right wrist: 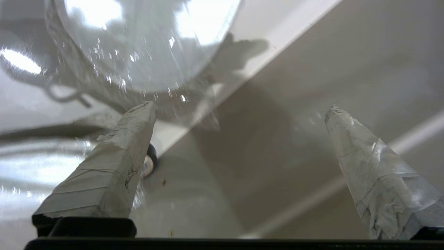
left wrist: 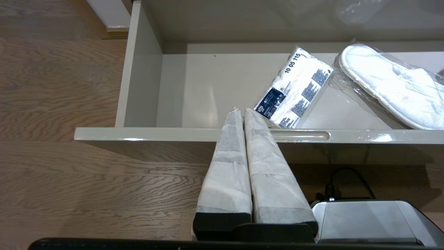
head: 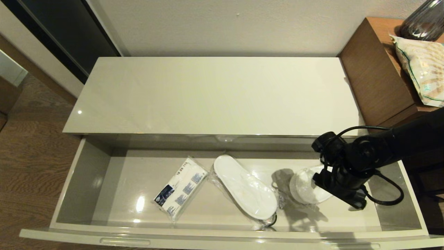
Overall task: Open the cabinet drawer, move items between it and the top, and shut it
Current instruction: Take out the disposable slippers from the drawer
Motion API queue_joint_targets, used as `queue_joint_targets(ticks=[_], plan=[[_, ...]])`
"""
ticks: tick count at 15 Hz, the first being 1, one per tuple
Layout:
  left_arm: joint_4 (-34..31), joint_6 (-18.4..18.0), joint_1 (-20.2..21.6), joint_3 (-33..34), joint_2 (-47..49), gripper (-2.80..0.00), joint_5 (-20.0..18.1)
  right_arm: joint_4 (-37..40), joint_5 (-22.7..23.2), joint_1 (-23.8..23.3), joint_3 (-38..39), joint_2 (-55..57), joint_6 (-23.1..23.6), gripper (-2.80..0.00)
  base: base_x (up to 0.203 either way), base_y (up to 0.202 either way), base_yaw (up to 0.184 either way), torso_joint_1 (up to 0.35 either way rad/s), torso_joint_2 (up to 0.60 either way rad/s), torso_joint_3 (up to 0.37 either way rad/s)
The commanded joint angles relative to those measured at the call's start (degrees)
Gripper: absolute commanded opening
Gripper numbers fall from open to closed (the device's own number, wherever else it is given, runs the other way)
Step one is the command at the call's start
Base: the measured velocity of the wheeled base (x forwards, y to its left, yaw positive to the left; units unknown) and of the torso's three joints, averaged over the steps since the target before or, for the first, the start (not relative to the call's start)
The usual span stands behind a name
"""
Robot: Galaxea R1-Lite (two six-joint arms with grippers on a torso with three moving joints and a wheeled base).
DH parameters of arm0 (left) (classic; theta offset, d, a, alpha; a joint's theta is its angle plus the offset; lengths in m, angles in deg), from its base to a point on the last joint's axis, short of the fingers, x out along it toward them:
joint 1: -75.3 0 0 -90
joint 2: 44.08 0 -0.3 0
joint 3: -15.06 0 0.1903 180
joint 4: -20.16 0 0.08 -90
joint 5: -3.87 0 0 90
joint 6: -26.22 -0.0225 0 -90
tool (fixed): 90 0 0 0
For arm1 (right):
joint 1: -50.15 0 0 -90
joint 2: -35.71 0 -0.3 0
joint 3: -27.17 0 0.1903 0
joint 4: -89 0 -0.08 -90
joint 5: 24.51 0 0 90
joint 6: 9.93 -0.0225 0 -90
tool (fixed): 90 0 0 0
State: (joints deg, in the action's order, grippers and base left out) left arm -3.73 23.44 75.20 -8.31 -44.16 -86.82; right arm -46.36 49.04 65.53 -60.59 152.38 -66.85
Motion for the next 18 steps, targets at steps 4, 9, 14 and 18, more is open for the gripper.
queue_joint_targets(ticks=[4,9,14,18], plan=[[0.0,0.0,0.0,0.0,0.1,-2.8,0.0,-6.7,0.5,-0.3,-0.8,7.9,-0.2,0.0,0.0,0.0,0.0,0.0,0.0,0.0],[0.0,0.1,0.0,0.0,0.1,-2.8,0.0,-11.4,0.2,-0.8,-2.7,11.8,0.1,0.0,0.0,0.0,0.0,0.0,0.0,0.0],[0.0,0.0,0.0,0.0,0.1,-2.8,0.0,-11.0,0.0,-0.9,-2.9,7.7,1.4,0.0,0.0,0.0,0.0,0.0,0.0,0.0],[0.0,0.0,0.0,0.0,0.1,-2.8,0.0,-10.8,0.1,-1.3,-2.4,5.2,2.3,0.0,0.0,0.0,0.0,0.0,0.0,0.0]])
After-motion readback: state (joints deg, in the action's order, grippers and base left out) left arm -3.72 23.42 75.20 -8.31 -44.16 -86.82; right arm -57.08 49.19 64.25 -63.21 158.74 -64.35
